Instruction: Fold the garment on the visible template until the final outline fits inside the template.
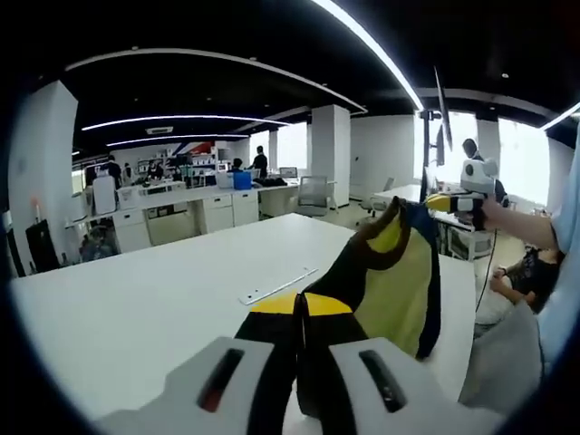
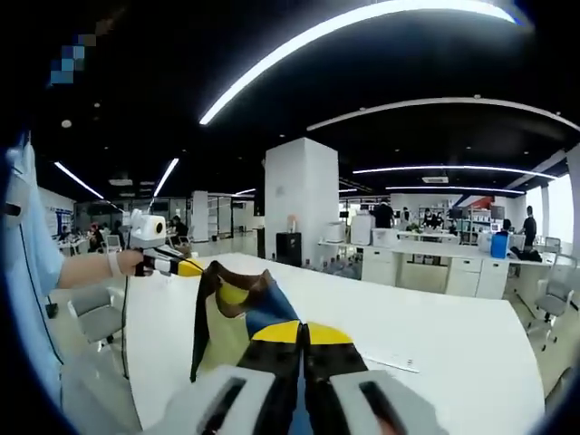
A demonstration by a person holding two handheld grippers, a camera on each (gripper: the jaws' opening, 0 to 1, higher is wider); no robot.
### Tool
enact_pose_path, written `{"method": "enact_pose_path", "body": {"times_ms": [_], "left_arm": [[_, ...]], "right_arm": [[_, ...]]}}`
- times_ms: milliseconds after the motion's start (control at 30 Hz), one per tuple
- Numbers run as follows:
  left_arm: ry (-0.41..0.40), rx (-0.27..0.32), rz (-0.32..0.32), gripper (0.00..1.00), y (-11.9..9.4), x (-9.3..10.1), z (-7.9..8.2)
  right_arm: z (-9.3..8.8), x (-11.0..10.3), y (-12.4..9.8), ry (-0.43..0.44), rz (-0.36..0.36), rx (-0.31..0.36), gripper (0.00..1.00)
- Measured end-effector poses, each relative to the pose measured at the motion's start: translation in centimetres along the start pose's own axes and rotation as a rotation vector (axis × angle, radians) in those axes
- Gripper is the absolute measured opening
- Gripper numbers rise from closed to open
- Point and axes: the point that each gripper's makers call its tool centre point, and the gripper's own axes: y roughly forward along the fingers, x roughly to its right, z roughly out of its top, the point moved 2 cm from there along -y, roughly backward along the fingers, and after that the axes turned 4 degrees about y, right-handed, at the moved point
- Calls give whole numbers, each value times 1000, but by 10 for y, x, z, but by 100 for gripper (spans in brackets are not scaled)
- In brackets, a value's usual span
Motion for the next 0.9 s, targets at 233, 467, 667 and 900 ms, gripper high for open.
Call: {"method": "enact_pose_path", "body": {"times_ms": [233,467,667,900], "left_arm": [[-70,-70,-1,0,50,-33,-30],[-104,-188,-8,0,102,-54,-80],[-138,-266,-3,0,147,-64,-127],[-186,-315,29,0,181,-86,-169]], "right_arm": [[-32,36,34,36,-23,-84,0],[-80,76,73,76,-43,-185,0],[-129,112,115,107,-59,-274,0],[-183,126,147,126,-96,-365,0]]}}
